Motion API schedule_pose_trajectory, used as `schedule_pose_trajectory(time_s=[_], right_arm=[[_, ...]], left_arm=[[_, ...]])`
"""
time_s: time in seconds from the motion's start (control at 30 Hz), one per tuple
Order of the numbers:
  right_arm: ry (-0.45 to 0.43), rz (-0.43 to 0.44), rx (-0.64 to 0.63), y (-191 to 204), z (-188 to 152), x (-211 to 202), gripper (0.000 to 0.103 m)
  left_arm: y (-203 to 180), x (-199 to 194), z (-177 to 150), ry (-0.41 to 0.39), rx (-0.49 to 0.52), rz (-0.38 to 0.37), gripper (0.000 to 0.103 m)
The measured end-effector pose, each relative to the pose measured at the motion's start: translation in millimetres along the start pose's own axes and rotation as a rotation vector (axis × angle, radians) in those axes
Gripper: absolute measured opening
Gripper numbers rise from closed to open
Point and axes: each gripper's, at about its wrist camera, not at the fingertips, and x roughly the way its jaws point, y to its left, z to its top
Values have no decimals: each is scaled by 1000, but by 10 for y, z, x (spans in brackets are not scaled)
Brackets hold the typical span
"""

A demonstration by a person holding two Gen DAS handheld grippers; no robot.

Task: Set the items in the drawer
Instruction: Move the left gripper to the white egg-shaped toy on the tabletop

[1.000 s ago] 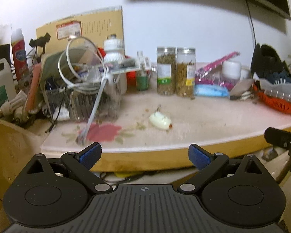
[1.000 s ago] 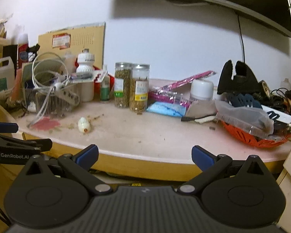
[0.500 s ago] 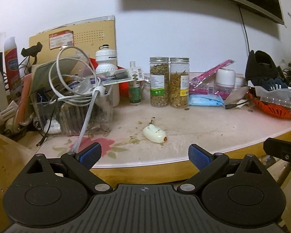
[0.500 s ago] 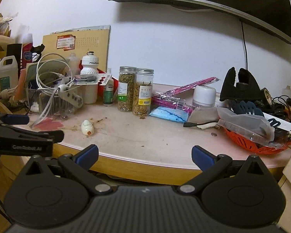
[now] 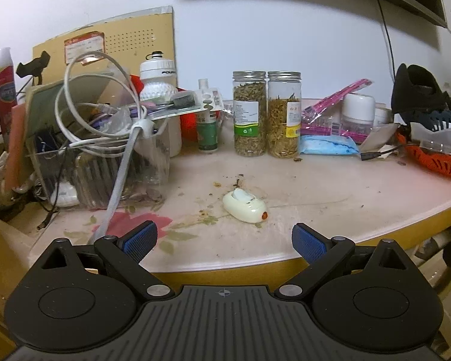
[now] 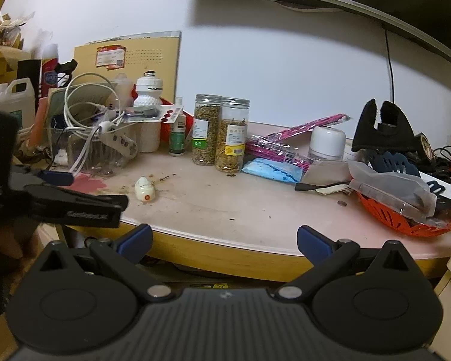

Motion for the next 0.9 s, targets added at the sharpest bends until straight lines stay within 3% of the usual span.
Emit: schedule_pose_trajectory(time_s=[0.63,0.9], right_arm=[[39,30,10,47,0,82,103],[47,48,17,60,3,92,103]], left_arm=[[-60,539,29,27,23,4,99],[-25,626,24,4,15,-29,98]])
